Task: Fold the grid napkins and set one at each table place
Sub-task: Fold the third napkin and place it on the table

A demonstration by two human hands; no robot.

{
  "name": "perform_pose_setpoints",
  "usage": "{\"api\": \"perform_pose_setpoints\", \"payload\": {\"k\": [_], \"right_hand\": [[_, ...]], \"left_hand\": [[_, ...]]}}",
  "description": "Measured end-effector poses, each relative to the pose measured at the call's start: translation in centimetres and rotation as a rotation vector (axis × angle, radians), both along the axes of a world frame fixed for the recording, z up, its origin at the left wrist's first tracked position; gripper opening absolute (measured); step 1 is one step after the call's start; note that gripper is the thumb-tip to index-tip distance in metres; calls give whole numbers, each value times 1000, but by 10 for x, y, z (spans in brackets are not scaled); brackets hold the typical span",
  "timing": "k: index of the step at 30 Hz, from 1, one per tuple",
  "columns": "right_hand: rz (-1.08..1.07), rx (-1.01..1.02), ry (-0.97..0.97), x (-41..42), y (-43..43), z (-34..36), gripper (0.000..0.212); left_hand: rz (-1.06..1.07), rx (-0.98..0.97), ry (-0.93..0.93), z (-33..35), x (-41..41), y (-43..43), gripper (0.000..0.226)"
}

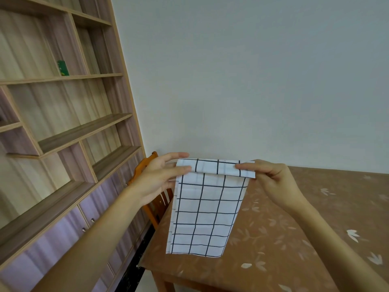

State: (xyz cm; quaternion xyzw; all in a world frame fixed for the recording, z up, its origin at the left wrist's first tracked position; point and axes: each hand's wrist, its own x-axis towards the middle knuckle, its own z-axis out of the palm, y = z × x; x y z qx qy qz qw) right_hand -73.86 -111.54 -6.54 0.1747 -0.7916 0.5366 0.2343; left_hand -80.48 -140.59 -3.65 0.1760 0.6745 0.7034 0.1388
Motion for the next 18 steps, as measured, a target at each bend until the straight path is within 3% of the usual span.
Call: {"api": "perform_pose_setpoints", "payload": {"k": [5,9,11,14,18], "right_hand": [[75,-173,-165,1,-6,6,37],[47,-113,-262,1,-4,3,45],[46,-59,-260,-1,-3,0,40],[35,-96,-190,-1,-5,-2,49],[16,-166,-111,-2,-6,2,30]], "left_hand": [[67,18,46,-3,1,0,44],[94,23,72,-3,2,0,41],[97,23,89,-2,2,0,41],[106,-10,135,-1,4,-1,42],[99,-120,134,-1,7,4,31]]}}
